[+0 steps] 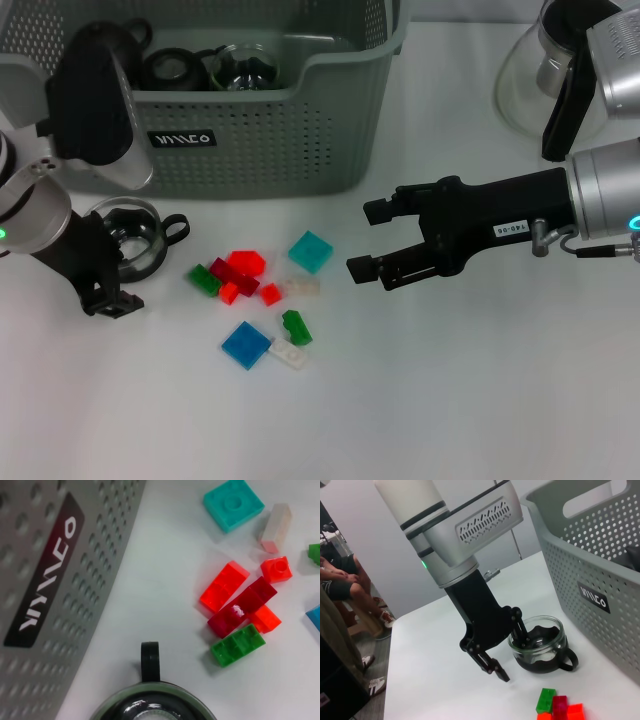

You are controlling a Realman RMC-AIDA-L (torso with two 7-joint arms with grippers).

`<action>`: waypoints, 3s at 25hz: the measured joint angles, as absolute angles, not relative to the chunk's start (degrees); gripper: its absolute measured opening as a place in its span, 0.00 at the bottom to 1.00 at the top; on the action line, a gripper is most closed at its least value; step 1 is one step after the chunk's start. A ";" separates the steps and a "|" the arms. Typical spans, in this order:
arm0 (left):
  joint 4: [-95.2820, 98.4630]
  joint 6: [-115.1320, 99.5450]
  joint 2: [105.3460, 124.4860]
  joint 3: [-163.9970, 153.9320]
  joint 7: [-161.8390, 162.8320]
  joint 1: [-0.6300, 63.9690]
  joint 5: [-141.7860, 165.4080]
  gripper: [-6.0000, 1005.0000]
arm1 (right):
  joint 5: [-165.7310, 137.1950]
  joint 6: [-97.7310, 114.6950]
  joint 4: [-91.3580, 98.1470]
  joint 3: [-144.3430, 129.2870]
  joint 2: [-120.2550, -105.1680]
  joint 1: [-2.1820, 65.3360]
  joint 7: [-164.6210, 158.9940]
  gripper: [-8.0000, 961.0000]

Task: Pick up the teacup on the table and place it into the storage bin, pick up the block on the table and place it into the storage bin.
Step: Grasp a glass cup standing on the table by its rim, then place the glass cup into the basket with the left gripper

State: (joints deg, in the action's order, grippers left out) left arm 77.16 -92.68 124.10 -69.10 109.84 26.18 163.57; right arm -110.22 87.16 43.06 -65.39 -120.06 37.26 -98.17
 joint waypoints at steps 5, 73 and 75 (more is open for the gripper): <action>77.21 -92.68 124.10 -69.12 110.00 26.19 163.58 0.33 | -110.22 87.20 43.06 -65.39 -120.06 37.11 -98.20 0.98; 48.01 -64.60 114.29 -58.46 130.41 54.54 153.46 0.05 | -110.48 87.32 43.08 -65.30 -119.97 38.32 -98.17 0.98; 47.49 -63.91 114.59 -58.46 130.42 54.68 154.27 0.05 | -110.48 87.30 43.04 -65.30 -119.97 38.32 -98.17 0.98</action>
State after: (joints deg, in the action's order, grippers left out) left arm 47.49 -63.91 114.59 -58.46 130.42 54.68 154.27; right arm -110.48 87.30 43.04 -65.30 -119.97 38.32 -98.17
